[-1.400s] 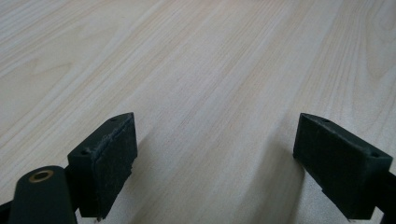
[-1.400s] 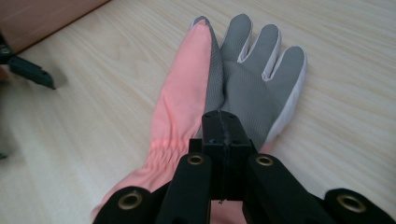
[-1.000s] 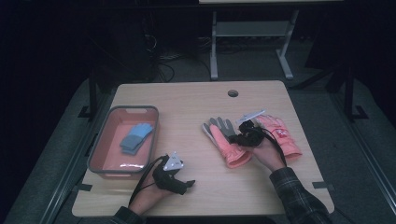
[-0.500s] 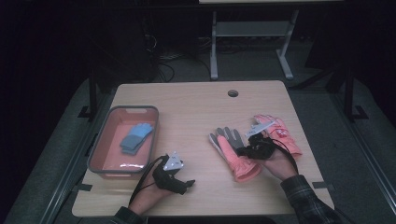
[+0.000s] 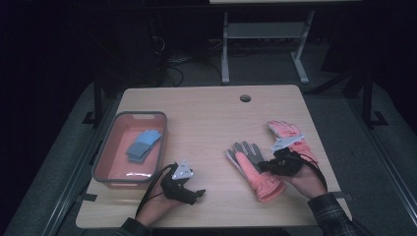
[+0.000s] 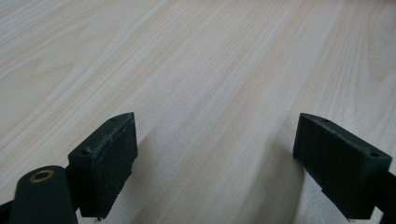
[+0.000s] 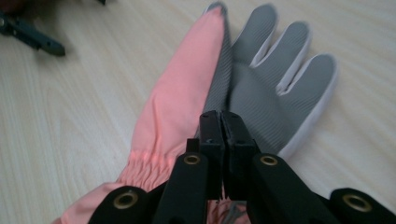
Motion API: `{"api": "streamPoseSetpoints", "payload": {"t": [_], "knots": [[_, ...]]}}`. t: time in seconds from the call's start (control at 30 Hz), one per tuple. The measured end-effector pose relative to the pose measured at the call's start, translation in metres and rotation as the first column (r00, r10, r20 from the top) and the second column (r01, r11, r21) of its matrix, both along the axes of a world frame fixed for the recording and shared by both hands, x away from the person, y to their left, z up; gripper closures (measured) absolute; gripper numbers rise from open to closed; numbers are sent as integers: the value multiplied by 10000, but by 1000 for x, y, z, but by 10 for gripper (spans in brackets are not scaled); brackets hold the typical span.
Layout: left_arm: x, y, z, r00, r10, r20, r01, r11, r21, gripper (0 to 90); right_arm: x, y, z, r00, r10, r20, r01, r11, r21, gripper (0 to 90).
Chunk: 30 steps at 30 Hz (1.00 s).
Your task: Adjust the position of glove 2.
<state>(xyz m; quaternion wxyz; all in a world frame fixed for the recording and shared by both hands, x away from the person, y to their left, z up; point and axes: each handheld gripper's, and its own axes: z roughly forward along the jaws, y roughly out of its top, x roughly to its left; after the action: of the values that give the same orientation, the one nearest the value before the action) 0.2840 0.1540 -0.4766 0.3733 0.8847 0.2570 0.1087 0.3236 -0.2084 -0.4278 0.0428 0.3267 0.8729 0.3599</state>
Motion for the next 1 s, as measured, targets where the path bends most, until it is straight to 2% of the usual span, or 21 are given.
{"api": "streamPoseSetpoints", "payload": {"t": [0.17, 0.23, 0.3, 0.4, 0.43, 0.5, 0.57, 0.67, 0.77, 0.83, 0.9, 1.0], "knots": [[0, 0, 0, 10000, 12, -24, -12, 10000, -10, 131, 4, -12, 10, 9982, -555, 211, 550, 9982, 238, 889], [0, 0, 0, 10000, 6, -16, -6, 10000, -3, 131, 6, -14, 10, 9955, -904, 272, 901, 9959, 108, 889], [0, 0, 0, 10000, 21, -47, -21, 10000, -25, 131, 11, -20, 11, 9897, -1351, 484, 1357, 9907, -98, 900], [0, 0, 0, 10000, 20, -46, -20, 10000, -27, 131, 25, -34, 13, 9729, -2287, 342, 2290, 9734, -48, 900], [0, 0, 0, 10000, 23, -47, -23, 10000, -31, 131, 30, -35, 11, 9702, -2406, 283, 2410, 9704, -122, 900], [0, 0, 0, 10000, 22, -50, -22, 10000, -24, 131, 35, -30, 4, 9713, -2379, 62, 2380, 9709, -276, 900], [0, 0, 0, 10000, 19, -48, -19, 10000, -21, 131, 37, -20, -3, 9763, -2166, -23, 2161, 9746, -590, 900], [0, 0, 0, 10000, 25, -48, -25, 10000, -32, 131, 40, -6, -10, 9788, -2045, -148, 2021, 9745, -979, 900], [0, 0, 0, 10000, 24, -48, -24, 10000, -29, 131, 42, 7, -15, 9839, -1773, -221, 1736, 9779, -1161, 900], [0, 0, 0, 10000, 21, -49, -21, 10000, -25, 131, 42, 14, -16, 9878, -1535, -251, 1502, 9833, -1031, 900], [0, 0, 0, 10000, 22, -49, -22, 10000, -28, 131, 43, 21, -16, 9911, -1321, -156, 1297, 9859, -1059, 900], [0, 0, 0, 10000, 25, -44, -25, 10000, -32, 131, 44, 31, -16, 9935, -1104, -261, 1073, 9892, -1001, 900]]}}
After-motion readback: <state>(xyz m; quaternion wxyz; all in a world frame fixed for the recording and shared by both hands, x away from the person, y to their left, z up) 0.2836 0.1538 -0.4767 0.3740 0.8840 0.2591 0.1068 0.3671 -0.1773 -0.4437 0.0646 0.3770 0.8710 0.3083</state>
